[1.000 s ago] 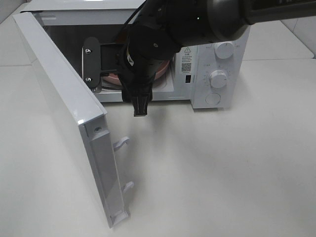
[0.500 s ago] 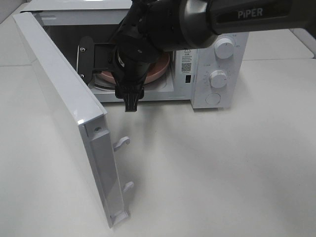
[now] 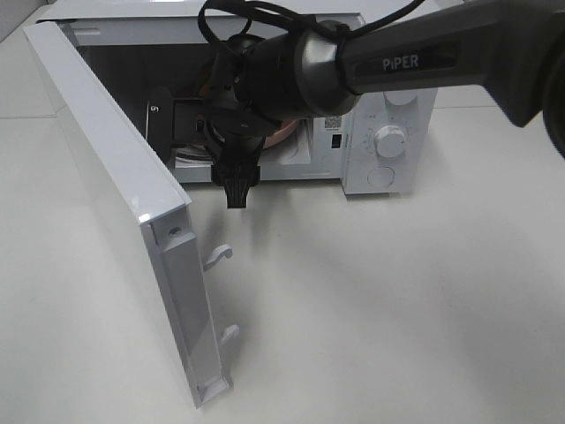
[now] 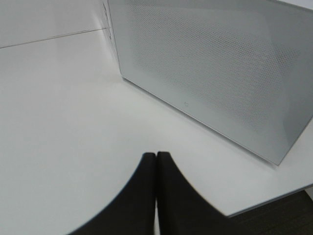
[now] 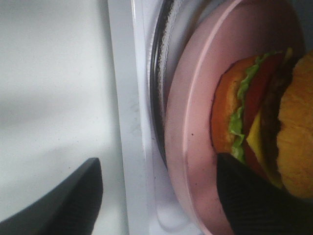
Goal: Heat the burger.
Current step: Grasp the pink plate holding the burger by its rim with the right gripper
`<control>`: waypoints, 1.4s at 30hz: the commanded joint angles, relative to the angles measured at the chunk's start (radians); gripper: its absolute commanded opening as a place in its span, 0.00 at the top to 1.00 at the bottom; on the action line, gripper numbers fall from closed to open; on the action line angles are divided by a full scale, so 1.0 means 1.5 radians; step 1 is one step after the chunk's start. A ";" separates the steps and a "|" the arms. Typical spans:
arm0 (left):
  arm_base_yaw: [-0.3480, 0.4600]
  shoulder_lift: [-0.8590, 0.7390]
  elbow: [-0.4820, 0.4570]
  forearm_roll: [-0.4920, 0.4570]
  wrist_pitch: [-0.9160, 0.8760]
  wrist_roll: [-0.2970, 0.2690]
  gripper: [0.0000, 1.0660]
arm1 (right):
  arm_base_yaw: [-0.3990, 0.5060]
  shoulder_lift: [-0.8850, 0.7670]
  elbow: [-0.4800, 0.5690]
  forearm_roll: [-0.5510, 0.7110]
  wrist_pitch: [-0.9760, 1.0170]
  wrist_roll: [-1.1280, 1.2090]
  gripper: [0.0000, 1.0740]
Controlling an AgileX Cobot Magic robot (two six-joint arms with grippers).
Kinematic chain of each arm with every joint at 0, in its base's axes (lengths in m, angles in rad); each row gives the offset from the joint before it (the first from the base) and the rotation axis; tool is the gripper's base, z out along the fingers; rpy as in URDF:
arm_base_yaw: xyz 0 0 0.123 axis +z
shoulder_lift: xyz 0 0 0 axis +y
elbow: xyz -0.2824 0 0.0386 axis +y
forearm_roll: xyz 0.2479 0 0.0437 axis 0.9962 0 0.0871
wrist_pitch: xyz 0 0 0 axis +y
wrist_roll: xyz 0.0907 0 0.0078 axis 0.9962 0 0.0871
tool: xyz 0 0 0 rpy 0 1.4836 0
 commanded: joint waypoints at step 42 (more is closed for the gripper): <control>0.003 -0.013 0.001 -0.002 -0.011 -0.003 1.00 | -0.054 0.070 -0.010 -0.017 -0.077 0.061 0.46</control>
